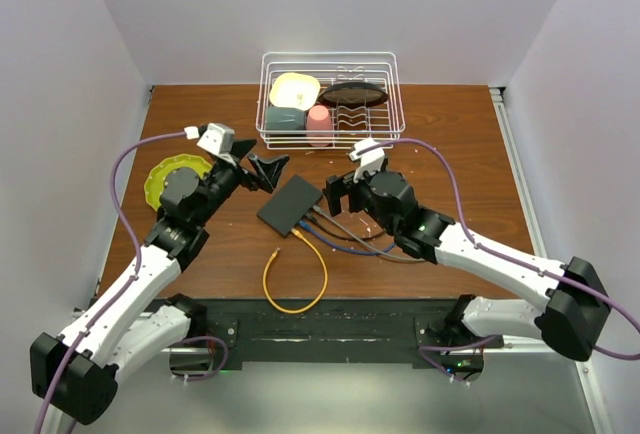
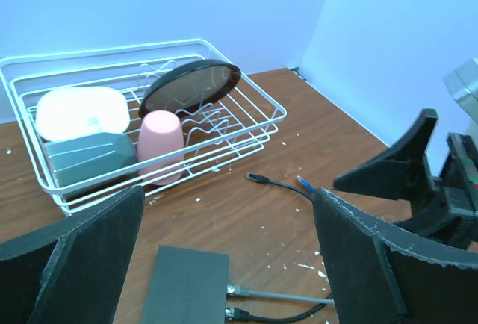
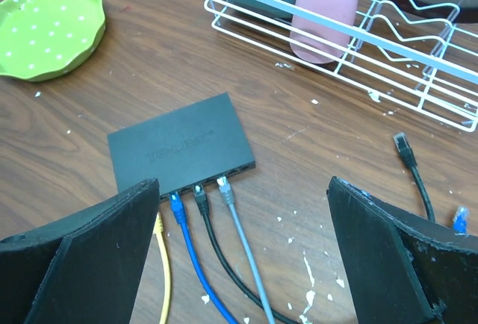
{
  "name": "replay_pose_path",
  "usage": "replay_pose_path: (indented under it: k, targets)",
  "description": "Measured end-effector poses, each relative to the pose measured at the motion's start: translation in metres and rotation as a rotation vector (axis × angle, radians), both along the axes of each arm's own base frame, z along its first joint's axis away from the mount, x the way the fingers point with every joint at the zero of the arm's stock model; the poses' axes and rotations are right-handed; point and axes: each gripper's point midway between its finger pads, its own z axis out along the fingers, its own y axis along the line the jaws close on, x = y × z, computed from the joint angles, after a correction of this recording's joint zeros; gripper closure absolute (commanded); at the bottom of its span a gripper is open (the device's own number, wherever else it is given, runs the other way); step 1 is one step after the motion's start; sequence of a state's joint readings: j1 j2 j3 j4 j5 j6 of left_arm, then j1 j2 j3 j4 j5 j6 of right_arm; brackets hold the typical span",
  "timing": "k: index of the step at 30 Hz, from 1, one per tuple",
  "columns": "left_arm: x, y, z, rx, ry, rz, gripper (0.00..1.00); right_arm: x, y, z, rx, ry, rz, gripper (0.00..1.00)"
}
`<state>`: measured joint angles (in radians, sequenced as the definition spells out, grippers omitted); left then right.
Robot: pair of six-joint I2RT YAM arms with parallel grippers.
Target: Insert the plug into the switch port
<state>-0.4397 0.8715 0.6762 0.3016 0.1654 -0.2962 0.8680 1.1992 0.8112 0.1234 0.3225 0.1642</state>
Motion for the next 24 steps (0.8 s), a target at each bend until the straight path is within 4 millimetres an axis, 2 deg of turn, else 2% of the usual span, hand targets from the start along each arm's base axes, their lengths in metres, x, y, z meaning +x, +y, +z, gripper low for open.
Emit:
replay_pose_path:
  k: [12,24]
  targets:
    - [0.007,0.012,0.0,-0.007,0.004,0.079,0.0,-0.017,-0.019,0.028,0.078,-0.054,-0.002,0.01]
    - [0.017,0.012,-0.015,0.014,0.043,0.101,0.0,-0.021,-0.018,0.017,0.065,-0.034,0.019,0.01]
